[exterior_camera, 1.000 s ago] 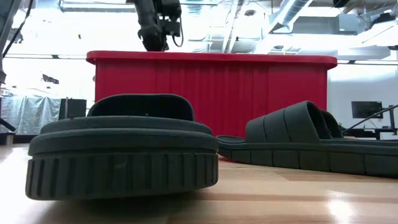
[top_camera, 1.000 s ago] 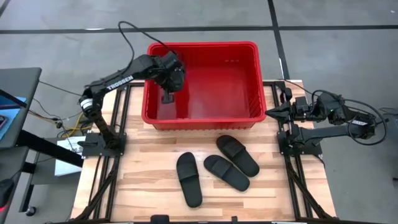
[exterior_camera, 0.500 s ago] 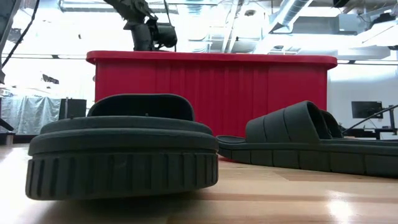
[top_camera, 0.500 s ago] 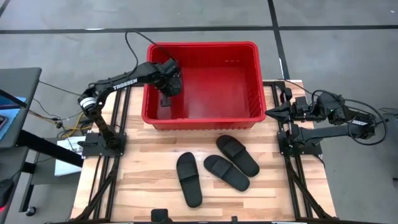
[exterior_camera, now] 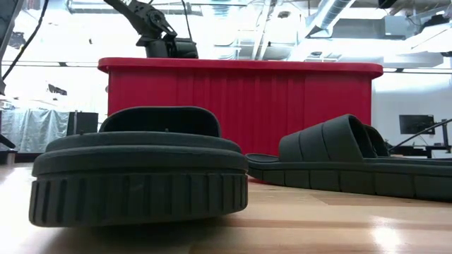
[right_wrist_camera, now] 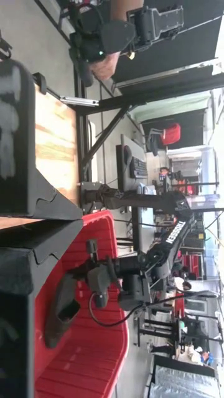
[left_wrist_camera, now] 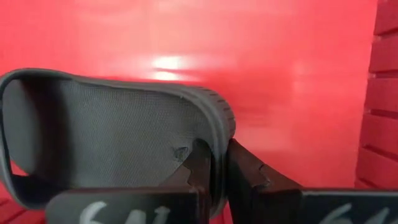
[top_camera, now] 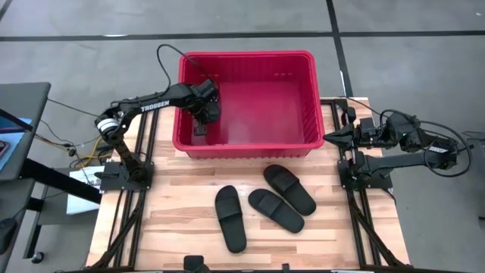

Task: Pick and place slides into bin
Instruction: Put the black slide into the red bin

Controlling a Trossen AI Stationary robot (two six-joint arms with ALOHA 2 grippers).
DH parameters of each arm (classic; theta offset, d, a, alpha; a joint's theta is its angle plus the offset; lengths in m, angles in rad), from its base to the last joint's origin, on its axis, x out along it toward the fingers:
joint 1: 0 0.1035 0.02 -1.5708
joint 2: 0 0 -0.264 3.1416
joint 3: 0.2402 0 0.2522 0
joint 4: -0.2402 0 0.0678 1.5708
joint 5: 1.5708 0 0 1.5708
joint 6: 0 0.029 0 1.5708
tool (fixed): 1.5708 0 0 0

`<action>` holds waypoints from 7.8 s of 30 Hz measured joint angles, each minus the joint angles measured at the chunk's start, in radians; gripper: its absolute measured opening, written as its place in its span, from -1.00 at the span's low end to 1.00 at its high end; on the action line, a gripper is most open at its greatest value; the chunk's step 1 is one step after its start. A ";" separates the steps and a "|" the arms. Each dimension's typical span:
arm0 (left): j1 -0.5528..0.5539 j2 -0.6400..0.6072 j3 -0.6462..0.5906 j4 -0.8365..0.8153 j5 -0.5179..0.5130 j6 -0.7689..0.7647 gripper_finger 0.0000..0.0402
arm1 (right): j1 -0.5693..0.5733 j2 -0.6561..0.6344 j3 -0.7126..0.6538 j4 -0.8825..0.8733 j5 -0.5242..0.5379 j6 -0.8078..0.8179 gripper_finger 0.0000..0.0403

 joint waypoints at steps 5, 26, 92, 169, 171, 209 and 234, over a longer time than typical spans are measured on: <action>0.000 0.000 0.000 0.008 0.000 0.000 -0.95 | 0.000 0.000 0.000 0.000 0.000 0.000 -1.00; 0.000 0.000 0.000 0.009 -0.011 0.026 -0.38 | 0.000 0.000 0.000 0.000 0.000 0.000 -1.00; -0.017 -0.048 0.083 0.015 0.194 -0.149 0.05 | 0.000 0.000 0.000 0.000 0.000 0.000 -1.00; -0.754 -1.353 -0.969 1.016 0.060 -0.844 0.05 | 0.000 0.000 0.000 0.000 0.000 0.000 -1.00; -0.754 -1.381 -0.969 0.969 0.035 -0.834 0.05 | 0.000 0.000 0.000 0.000 0.000 0.000 -1.00; -0.753 -1.470 -1.296 1.045 0.274 -0.941 0.05 | 0.000 0.000 0.000 0.000 0.000 0.000 -1.00; -0.753 -1.467 -1.314 0.945 0.123 -0.955 0.05 | 0.000 0.000 0.000 0.000 0.000 0.000 -1.00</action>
